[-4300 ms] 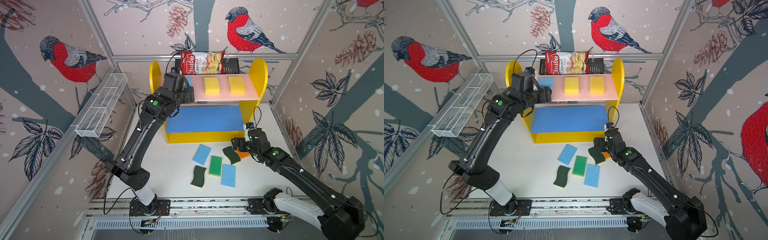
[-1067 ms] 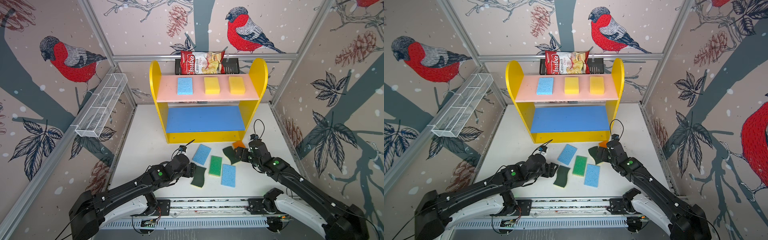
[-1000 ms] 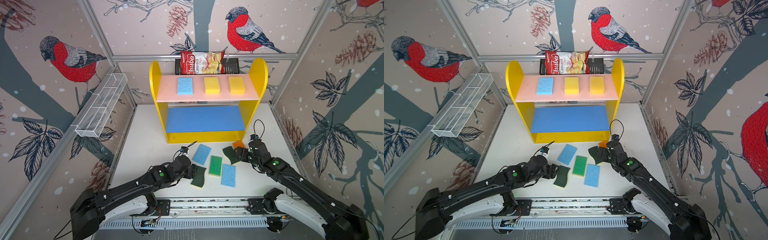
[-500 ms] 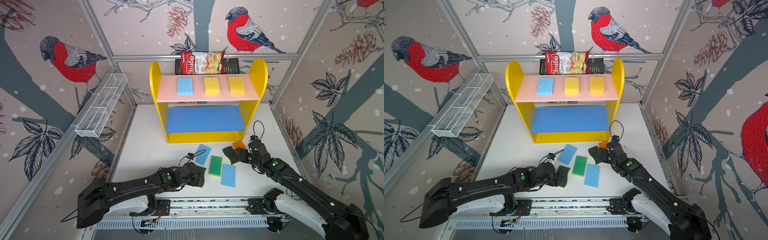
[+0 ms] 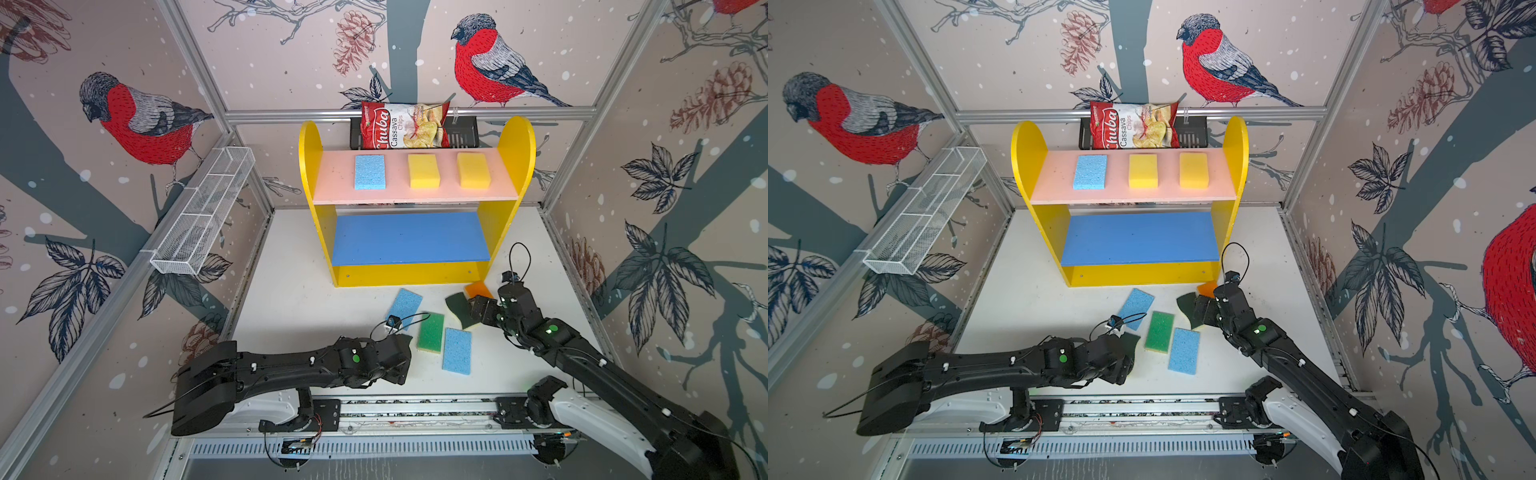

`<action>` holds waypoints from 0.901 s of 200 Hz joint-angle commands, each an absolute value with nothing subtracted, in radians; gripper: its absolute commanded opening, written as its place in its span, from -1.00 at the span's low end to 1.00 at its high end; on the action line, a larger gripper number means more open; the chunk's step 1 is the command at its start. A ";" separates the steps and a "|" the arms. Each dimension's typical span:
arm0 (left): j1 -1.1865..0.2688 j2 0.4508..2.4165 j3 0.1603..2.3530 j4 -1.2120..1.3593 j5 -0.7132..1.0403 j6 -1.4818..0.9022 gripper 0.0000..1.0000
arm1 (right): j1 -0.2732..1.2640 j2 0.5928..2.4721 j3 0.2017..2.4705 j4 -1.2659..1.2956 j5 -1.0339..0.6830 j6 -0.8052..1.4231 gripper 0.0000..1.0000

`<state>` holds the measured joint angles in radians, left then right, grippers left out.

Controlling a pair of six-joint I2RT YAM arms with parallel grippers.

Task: Place and organize the cleaning sponges onto the shelf
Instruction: 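Position the open left gripper over the dark green scouring pad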

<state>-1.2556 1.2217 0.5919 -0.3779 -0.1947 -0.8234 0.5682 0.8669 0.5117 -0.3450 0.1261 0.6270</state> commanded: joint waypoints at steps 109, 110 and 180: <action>-1.304 1.265 0.636 -0.472 -0.300 -0.821 0.69 | 0.566 0.826 0.502 -0.317 0.143 0.624 0.93; -1.305 1.264 0.635 -0.471 -0.300 -0.821 0.69 | 0.566 0.825 0.503 -0.318 0.143 0.624 0.93; -1.311 1.177 0.556 -0.390 -0.272 -0.809 0.70 | 0.566 0.815 0.493 -0.321 0.151 0.628 0.94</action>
